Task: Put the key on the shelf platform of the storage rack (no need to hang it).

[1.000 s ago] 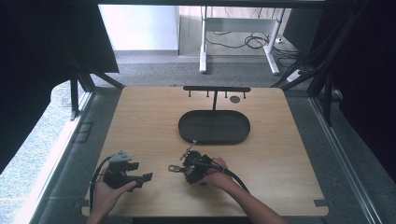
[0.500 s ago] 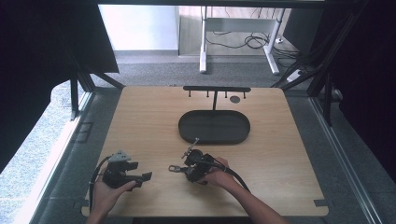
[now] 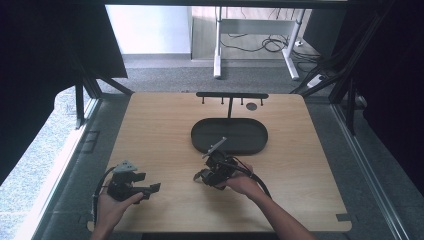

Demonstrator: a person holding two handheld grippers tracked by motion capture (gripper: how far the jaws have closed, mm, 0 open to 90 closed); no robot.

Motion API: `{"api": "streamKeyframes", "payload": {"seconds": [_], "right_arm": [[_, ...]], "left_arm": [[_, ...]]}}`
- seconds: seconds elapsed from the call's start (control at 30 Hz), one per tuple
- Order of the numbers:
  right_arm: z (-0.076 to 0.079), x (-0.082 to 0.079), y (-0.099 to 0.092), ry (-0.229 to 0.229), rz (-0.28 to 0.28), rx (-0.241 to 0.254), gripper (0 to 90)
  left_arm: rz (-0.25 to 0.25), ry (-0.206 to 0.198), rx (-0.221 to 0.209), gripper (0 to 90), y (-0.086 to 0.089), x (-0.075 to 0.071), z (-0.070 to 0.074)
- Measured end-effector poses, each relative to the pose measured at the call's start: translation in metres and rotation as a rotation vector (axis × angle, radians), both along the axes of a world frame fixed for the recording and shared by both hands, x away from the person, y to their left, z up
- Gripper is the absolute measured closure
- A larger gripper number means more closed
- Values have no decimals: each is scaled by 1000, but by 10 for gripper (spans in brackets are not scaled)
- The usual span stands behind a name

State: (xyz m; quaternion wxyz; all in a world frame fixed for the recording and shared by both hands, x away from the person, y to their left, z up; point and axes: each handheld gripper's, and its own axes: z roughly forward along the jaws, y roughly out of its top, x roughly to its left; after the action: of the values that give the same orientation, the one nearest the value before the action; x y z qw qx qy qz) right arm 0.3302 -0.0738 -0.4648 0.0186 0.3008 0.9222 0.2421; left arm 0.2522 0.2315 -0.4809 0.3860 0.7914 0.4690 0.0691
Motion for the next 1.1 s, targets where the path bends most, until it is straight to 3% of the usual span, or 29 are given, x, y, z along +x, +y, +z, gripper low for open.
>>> {"api": "streamKeyframes", "payload": {"seconds": [0.37,1.1], "right_arm": [[28,6,-14,-75,-35,42,494],[48,30,-15,-114,-79,46,494]], "left_arm": [[-3,4,4,244,-2,1,-2],[-4,4,10,244,-2,1,-3]]}}
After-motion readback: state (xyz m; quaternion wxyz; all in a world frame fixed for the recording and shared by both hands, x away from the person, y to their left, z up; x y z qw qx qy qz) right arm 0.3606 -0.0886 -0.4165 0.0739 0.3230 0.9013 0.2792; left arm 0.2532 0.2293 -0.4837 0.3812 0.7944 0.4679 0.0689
